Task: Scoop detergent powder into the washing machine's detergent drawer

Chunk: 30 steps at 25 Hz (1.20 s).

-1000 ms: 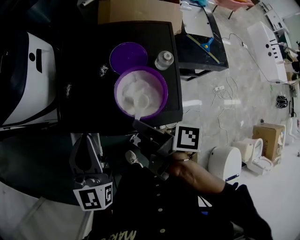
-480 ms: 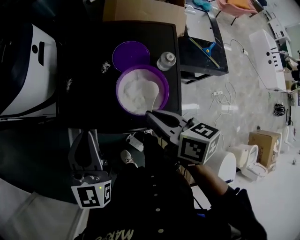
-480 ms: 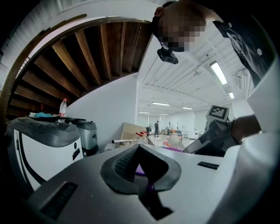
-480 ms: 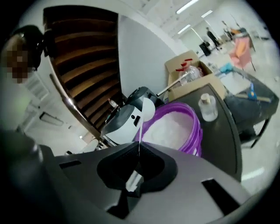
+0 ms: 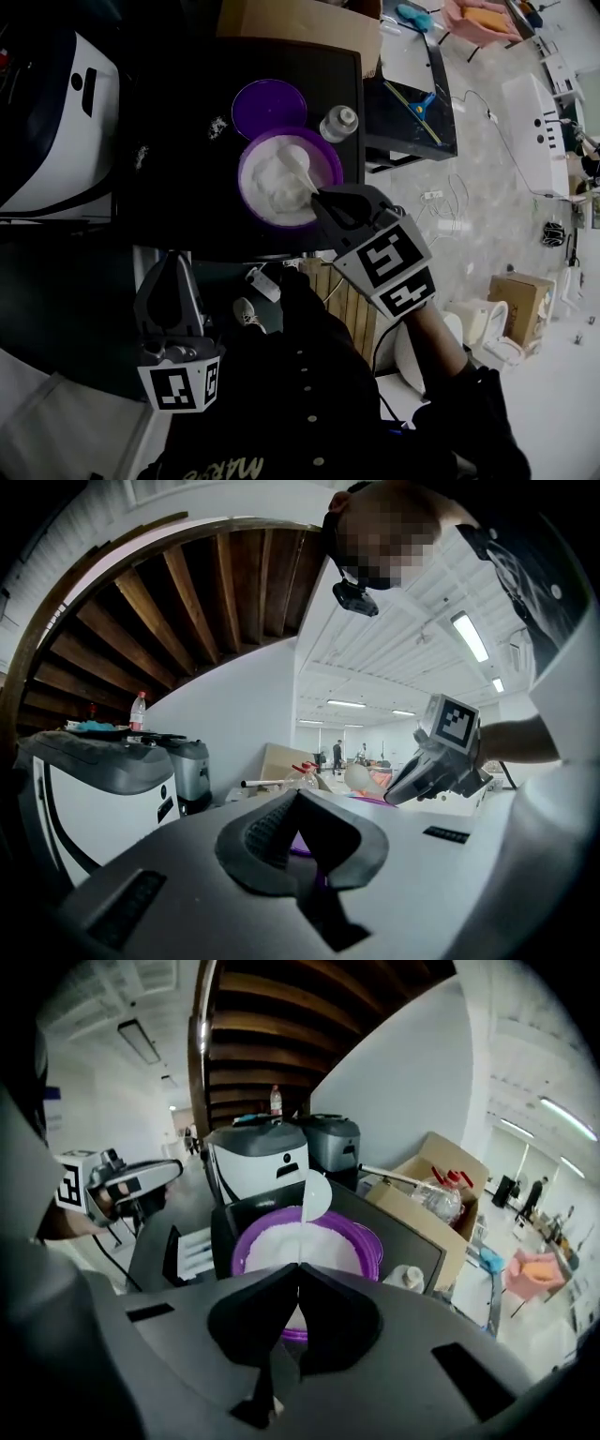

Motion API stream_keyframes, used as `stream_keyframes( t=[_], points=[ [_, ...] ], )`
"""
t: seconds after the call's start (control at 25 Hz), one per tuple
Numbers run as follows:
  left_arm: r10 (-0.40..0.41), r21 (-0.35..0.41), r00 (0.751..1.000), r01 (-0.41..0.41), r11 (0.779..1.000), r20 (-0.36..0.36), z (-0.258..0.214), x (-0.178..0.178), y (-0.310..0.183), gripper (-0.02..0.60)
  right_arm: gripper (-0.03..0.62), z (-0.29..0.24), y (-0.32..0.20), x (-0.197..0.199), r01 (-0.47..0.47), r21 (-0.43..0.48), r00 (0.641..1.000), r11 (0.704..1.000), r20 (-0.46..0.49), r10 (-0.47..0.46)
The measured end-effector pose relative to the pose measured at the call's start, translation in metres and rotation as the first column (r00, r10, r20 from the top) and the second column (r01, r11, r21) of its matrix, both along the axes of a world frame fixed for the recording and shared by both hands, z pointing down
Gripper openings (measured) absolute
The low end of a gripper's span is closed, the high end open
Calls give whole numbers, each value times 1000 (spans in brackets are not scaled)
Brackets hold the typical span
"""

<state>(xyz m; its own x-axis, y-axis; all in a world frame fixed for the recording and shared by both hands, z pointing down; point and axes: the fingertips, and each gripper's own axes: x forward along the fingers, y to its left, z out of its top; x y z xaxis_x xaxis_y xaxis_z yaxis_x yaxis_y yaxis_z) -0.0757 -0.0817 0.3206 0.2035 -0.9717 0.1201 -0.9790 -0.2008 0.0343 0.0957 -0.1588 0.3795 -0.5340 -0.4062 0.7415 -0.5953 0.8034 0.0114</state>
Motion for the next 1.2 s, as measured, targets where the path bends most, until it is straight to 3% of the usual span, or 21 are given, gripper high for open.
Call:
stream_keyframes(
  t=[0.12,0.2,0.36,0.6,0.68,0.88,1.0,1.2],
  points=[
    [-3,4,1000,3,1000,-2,-1,-1,1,14,31,8,-5,1,103,30,981,994,-166,-97],
    [-6,5,1000,6,1000,-4,-1,-1,2,14,31,16,-8,4,177,27,942,984,-294,-162],
    [-18,-4,1000,18,1000,-12,4,-3,5,14,31,31,-13,8,317,-49,815,947,-496,-299],
    [-45,-16,998,44,999,-32,10,-8,10,14,31,40,-24,13,407,-151,626,901,-672,-395],
    [-54,-20,998,53,998,-39,12,-9,12,14,31,43,-27,13,420,-178,583,890,-698,-415],
    [-75,-20,996,74,997,-50,15,-14,13,14,31,50,-23,9,441,-257,518,860,-709,-478],
    [-91,-13,995,90,996,-51,14,-18,14,14,31,52,-11,6,452,-331,500,828,-675,-542],
    [-110,-18,993,109,994,-51,15,-23,16,14,31,54,8,0,467,-440,498,767,-585,-640]
  ],
)
